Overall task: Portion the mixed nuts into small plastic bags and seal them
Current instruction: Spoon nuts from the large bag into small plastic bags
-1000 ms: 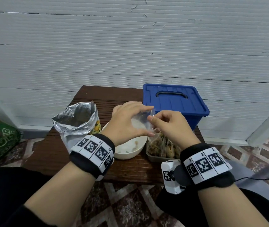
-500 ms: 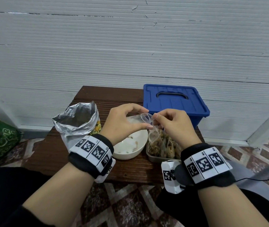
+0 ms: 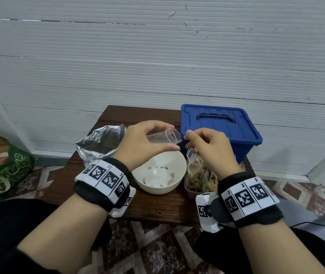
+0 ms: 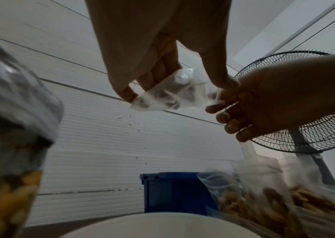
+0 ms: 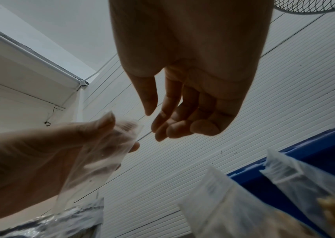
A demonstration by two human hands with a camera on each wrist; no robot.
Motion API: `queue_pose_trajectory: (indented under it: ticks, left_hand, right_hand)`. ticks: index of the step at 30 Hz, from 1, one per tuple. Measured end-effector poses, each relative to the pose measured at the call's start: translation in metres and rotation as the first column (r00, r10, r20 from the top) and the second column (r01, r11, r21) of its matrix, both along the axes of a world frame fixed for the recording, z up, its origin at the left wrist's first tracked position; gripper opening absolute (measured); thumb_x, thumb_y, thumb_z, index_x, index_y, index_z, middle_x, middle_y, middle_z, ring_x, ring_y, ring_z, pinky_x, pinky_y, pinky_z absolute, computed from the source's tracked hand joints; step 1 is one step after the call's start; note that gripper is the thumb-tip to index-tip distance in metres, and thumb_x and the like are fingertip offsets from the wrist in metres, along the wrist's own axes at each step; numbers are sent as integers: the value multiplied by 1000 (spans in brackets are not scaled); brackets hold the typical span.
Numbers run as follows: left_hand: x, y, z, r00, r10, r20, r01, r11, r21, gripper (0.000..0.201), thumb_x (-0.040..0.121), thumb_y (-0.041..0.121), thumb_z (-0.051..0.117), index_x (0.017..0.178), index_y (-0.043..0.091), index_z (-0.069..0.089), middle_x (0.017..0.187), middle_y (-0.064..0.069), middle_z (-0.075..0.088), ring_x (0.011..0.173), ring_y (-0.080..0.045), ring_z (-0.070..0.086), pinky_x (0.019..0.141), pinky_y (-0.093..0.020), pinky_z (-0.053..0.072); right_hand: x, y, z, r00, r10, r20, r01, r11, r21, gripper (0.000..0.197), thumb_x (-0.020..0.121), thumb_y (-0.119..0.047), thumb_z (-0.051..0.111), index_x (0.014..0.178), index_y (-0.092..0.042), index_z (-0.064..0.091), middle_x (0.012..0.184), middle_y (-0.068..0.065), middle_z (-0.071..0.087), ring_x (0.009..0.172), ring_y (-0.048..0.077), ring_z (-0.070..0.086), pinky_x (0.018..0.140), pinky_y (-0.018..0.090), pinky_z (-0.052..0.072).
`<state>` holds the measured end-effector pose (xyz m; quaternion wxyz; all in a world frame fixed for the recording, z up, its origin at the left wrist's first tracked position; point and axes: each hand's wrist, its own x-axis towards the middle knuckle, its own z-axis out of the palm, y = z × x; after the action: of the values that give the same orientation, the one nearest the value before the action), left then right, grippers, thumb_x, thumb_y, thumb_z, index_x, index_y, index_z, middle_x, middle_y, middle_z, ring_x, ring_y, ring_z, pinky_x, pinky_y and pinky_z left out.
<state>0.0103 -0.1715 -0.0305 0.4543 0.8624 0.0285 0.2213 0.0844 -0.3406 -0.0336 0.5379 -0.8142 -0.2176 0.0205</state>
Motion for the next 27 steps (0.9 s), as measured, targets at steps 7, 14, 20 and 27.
queue_pose_trajectory:
  ticks: [7,14,20,27]
  left_hand:
    - [-25,59,35,986,157,53,-155,987,-35,49,57,36,86,103,32,69,99,21,67,95,16,58,80,1,41]
    - [-43,131,33,938,346,-16,-342,932,124,53,63,33,87,113,27,68,109,16,64,100,6,55,83,1,33]
    - [-44,157,5,925,356,-137,-332,928,168,58,58,49,83,110,31,66,108,15,66,107,-5,58,101,-30,44]
    - [-39,161,-14,926,330,-185,-318,944,92,48,61,41,86,104,32,64,92,17,65,90,0,62,84,-19,49]
  right_hand:
    - [-12,32,4,995,101,-20,-101,995,9,21,94,-32,57,84,-19,71,70,-4,70,59,2,59,63,20,45]
    - [-16,84,2,984,172,-37,-175,981,-83,15,93,-34,57,91,-24,68,81,-4,70,79,10,63,69,22,46]
    - [-14,130,1,987,162,13,-159,979,-124,27,92,-32,61,116,-21,66,83,-10,59,85,7,56,76,19,39]
    - [-9,162,-5,976,167,141,-145,977,-157,5,85,-25,70,88,-21,71,79,-3,64,71,6,55,61,15,38]
